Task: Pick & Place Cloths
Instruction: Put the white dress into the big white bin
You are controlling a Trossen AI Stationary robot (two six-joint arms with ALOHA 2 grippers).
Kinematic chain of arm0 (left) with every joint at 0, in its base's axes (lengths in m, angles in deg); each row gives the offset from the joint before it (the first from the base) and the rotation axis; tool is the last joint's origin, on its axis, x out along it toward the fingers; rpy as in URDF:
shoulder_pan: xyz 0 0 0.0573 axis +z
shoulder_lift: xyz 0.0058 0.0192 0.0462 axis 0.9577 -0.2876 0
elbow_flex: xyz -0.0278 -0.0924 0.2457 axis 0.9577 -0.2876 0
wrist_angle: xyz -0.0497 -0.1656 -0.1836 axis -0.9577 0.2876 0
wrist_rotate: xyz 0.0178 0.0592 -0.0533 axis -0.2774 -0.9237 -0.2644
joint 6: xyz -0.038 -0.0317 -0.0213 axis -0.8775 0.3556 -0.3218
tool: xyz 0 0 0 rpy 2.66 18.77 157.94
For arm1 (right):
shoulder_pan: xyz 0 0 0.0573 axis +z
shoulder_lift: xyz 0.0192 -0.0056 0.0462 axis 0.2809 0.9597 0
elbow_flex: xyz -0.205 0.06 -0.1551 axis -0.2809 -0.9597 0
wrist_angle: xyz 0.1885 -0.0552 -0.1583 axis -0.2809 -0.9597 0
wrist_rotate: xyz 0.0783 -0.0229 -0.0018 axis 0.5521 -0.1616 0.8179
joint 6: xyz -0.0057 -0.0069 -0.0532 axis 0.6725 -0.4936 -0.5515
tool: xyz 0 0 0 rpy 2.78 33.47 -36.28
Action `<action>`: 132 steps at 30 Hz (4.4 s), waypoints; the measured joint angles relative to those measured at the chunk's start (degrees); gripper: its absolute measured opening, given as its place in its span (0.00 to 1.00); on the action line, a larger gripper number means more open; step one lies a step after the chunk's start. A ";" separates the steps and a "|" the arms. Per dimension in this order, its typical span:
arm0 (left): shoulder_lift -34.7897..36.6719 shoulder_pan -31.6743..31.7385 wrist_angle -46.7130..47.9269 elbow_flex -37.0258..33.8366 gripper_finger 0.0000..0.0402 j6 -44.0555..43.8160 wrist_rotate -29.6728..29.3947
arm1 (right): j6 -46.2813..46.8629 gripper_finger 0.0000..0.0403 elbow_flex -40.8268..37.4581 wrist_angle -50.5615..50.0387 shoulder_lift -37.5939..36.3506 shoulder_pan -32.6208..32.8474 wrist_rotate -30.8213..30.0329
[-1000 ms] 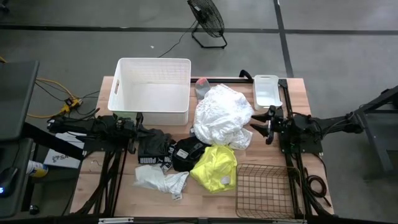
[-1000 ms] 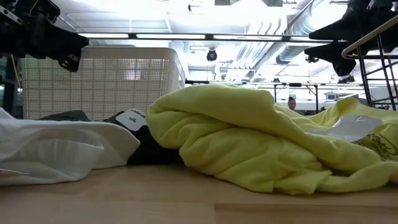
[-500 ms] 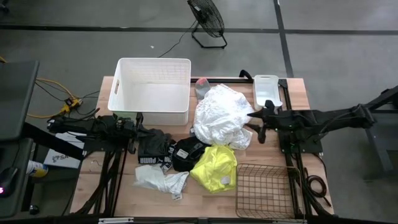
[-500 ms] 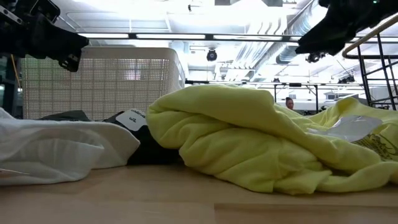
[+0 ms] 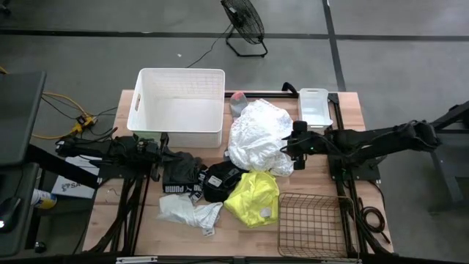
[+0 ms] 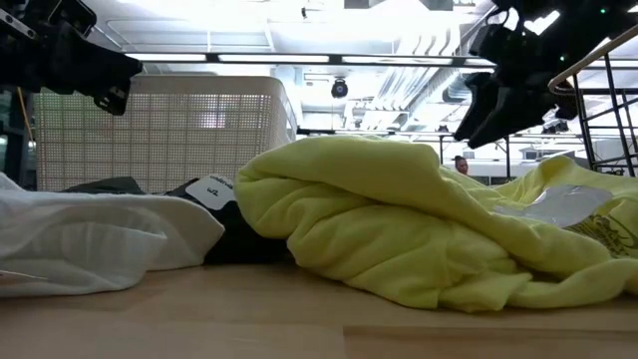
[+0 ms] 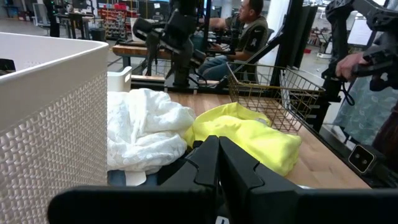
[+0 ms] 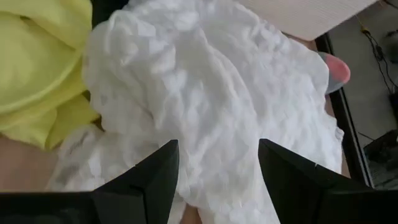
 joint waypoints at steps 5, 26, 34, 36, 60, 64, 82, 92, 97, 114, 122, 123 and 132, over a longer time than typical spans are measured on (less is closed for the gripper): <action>-0.01 0.01 0.02 0.00 0.03 0.01 0.00 | 0.96 0.65 -1.50 5.09 3.01 -0.02 0.82; 0.00 0.00 0.02 0.00 0.03 0.02 0.01 | 22.77 0.99 -3.02 25.19 14.57 -7.20 -1.61; -0.01 0.00 0.02 0.00 0.03 0.00 0.01 | 31.62 0.99 -3.02 27.30 19.48 -11.18 0.25; 0.00 0.00 0.02 0.00 0.03 0.00 0.01 | 34.66 0.99 -3.02 28.34 21.31 -11.64 1.31; -0.02 0.01 0.02 0.00 0.03 0.02 0.00 | 52.61 0.50 -3.02 32.53 27.18 -12.85 12.58; -0.02 0.00 0.02 0.00 0.03 0.02 0.00 | 53.73 0.28 -2.99 35.32 27.12 -12.93 15.98; 0.00 0.00 0.02 0.00 0.03 0.01 0.01 | 57.59 0.03 1.14 40.37 12.29 -18.69 28.76; 0.00 0.00 0.02 0.00 0.03 0.01 0.00 | 50.04 0.03 8.56 40.23 -1.19 -20.95 28.64; -0.02 0.00 0.02 0.00 0.03 0.02 0.00 | 48.51 0.03 13.67 39.94 -4.05 -21.42 28.64; -0.02 0.00 0.67 0.00 0.03 7.52 0.00 | 40.96 0.03 27.52 30.81 -4.80 -21.42 35.38; -0.02 0.00 0.50 0.00 0.03 11.17 -0.16 | 36.15 0.03 29.35 30.23 -4.78 -21.41 37.76; 0.00 0.00 0.10 0.00 0.03 11.45 -0.16 | 35.53 0.03 29.81 30.08 -4.78 -21.40 37.75; 0.00 0.00 -16.19 0.00 0.03 7.91 0.08 | 27.41 0.03 37.95 18.85 -2.75 -21.38 35.44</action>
